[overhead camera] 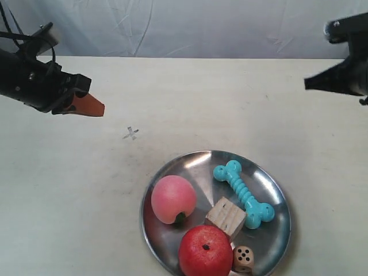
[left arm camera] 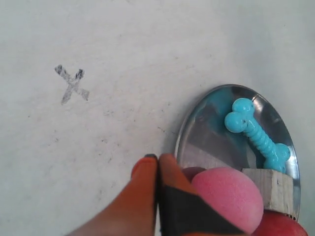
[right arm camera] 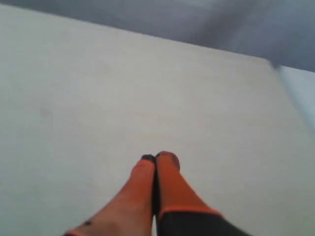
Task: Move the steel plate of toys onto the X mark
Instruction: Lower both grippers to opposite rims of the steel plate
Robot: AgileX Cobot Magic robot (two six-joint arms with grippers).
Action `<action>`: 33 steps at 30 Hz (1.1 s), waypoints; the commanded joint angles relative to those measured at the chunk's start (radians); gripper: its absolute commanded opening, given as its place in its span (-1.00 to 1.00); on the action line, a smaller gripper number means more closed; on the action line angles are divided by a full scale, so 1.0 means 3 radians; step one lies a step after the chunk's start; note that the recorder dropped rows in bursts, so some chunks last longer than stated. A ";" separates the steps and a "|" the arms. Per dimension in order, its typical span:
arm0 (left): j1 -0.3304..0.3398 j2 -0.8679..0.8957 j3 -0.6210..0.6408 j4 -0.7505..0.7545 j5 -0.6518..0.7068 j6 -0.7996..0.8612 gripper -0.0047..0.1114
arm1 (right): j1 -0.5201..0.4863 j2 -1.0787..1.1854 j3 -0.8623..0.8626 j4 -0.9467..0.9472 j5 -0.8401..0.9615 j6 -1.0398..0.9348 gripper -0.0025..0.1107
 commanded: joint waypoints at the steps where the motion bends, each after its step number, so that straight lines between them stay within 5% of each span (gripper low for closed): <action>1: -0.0084 0.0010 -0.0018 -0.0059 -0.0081 0.0052 -0.92 | -0.0073 0.0010 -0.0332 0.0437 0.1669 0.0100 -0.97; 4: -0.0084 0.0010 -0.0018 -0.0037 0.0004 0.0052 -0.92 | -0.0073 0.0017 -0.0340 0.0357 0.2682 0.0425 -0.97; 9: -0.0084 0.0010 -0.0018 0.0017 0.0036 0.0046 -0.92 | -0.0065 0.0080 -0.0340 -0.2790 0.4792 0.3035 -0.97; 12: -0.0116 0.0060 -0.0018 0.0063 0.0273 0.0033 -0.92 | -0.0065 0.0086 -0.0264 -0.4298 0.4942 0.4680 -0.97; 14: -0.0202 0.0127 -0.0011 0.0142 0.0294 -0.0076 -0.92 | -0.0065 0.0086 -0.0141 -0.4618 0.4801 0.5266 -0.97; 20: -0.0649 0.0710 -0.0408 0.0244 0.0216 -0.0233 -0.92 | -0.0065 -0.0371 0.0892 -0.4250 0.4002 0.5746 -0.95; 22: -0.0707 0.0908 -0.0836 0.0624 0.0488 -0.0264 -0.88 | -0.0065 -0.0493 0.1074 -0.3838 0.3907 0.5410 -0.72; 27: -0.0715 0.1216 -0.1440 0.0966 0.0947 -0.0502 -0.48 | -0.0065 -0.0526 0.1262 -0.3275 0.3705 0.5300 -0.13; 30: -0.0727 0.1379 -0.1696 0.0984 0.1122 -0.0508 -0.13 | -0.0065 -0.0528 0.1391 -0.3007 0.3587 0.5300 -0.15; 33: -0.0766 0.1540 -0.1864 0.1037 0.1117 -0.0508 -0.02 | -0.0065 -0.0528 0.1531 -0.2890 0.3489 0.5300 -0.21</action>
